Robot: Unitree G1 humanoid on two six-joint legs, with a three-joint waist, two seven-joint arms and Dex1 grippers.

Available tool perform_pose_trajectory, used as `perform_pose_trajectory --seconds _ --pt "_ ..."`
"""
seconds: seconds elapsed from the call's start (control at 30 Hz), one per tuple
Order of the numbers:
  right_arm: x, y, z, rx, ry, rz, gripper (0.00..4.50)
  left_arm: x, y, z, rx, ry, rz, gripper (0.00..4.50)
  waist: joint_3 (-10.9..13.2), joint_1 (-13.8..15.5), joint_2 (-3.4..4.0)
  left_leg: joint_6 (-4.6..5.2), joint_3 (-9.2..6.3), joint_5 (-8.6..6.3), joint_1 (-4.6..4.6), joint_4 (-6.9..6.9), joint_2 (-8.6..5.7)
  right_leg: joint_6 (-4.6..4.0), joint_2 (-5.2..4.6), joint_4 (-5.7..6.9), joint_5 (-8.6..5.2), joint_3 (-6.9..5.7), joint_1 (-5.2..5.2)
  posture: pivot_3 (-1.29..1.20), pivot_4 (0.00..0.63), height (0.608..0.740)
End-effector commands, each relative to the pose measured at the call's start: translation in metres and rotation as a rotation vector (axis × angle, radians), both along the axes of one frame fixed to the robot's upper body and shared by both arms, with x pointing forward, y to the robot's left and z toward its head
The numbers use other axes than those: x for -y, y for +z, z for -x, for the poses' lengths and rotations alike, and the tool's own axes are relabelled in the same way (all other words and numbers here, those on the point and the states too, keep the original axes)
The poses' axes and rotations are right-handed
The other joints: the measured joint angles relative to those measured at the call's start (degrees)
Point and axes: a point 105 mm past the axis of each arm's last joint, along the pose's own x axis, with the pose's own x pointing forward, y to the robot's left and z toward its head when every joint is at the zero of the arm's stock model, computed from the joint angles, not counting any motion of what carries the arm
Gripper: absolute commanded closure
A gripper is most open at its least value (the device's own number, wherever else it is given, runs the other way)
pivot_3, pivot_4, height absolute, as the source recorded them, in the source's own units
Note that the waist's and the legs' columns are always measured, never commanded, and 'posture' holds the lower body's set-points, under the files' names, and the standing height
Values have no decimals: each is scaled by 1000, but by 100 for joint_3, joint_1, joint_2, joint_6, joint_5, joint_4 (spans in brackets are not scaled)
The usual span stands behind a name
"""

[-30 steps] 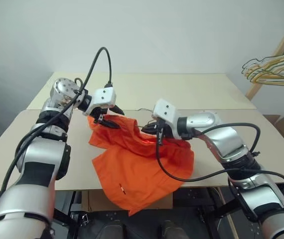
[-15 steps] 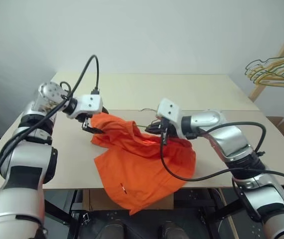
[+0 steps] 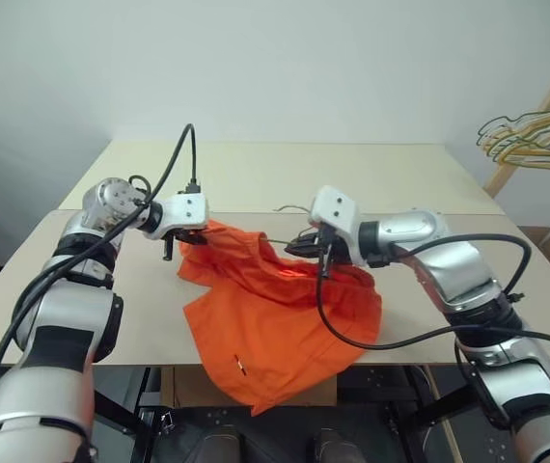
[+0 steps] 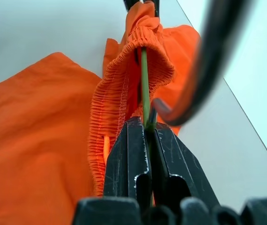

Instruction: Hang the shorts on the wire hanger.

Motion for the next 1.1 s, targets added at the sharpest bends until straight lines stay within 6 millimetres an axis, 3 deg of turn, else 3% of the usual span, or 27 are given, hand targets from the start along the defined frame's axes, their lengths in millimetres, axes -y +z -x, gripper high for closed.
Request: perform_pose_trajectory --seconds 0.03,0.37,0.57,0.77,0.87,1.1 --pt "5 16 2 44 -3 -26 4500 2 19 -5 38 25 90 4441 0 3 0 0 0 0 0 0 0 0 0 0 0 0 0 105 0 740" --pt "17 1 3 28 -32 38 4500 -6 39 -8 104 88 247 4441 0 4 0 0 0 0 0 0 0 0 0 0 0 0 0 112 0 740" --pt "20 2 -1 34 -54 42 4500 -11 29 -3 84 81 227 4441 0 6 0 0 0 0 2 0 0 -1 0 1 0 0 0 119 0 740" --pt "24 16 -3 51 -65 28 4500 -17 12 1 45 85 134 4441 0 20 0 0 1 0 1 0 0 -1 0 -1 0 0 1 117 0 740" --pt "23 20 1 60 -42 42 4500 -20 9 -3 60 116 100 3824 0 29 0 0 1 0 1 0 0 -1 0 0 0 0 1 113 0 740" --pt "20 30 11 10 3 56 4500 -16 29 -3 104 74 123 1515 0 30 0 -1 2 0 1 -1 1 -1 0 -1 0 0 -1 101 0 740"
